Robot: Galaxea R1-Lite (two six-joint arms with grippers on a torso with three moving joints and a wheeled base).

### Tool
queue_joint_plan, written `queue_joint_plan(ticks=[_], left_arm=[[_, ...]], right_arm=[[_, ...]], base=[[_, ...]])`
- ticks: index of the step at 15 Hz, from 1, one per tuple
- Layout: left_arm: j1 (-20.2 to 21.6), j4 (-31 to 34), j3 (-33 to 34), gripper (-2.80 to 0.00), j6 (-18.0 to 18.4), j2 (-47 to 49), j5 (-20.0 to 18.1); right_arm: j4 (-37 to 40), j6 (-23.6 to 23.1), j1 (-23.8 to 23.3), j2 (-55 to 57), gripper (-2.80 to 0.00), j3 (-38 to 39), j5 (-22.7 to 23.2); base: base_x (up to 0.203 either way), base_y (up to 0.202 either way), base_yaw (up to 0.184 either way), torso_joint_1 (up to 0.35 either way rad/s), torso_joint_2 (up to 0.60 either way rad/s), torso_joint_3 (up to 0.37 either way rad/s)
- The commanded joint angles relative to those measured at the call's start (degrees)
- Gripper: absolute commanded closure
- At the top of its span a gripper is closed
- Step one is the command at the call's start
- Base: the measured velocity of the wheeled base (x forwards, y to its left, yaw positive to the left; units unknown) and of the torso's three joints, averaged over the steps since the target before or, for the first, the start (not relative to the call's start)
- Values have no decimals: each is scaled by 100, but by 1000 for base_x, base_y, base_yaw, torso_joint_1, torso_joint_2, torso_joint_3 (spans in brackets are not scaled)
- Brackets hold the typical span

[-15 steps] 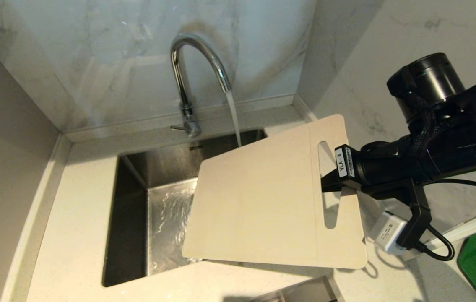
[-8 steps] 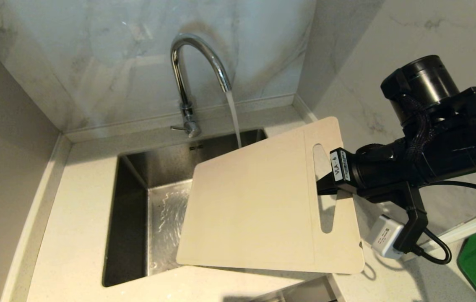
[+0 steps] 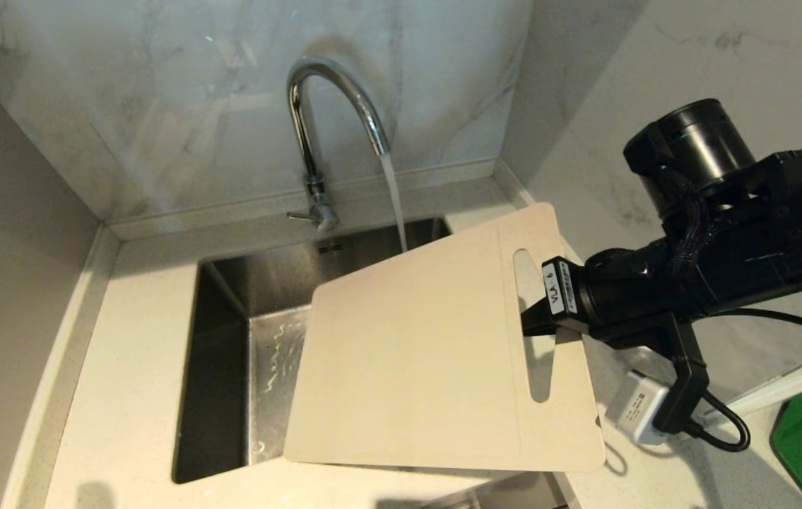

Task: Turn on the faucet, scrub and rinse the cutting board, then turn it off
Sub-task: Scrub the cutting board underwater

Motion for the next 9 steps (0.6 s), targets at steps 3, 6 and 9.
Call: queue_joint_plan(ticks=[3,6,9], left_arm=[[1,-278,-320,0,-63,601,-8],[1,-294,-624,0,-115,877,-17],[1,-402,-1258,0,-298,1463,-99]], right_arm=[[2,-90,56,160,0,-45,-26],[-12,-90,50,450,0,-417,-236],[9,-90,50,863,0,-856,-254]], base=[[0,0,0,0,0,0],[0,0,0,0,0,0],[0,0,0,0,0,0]])
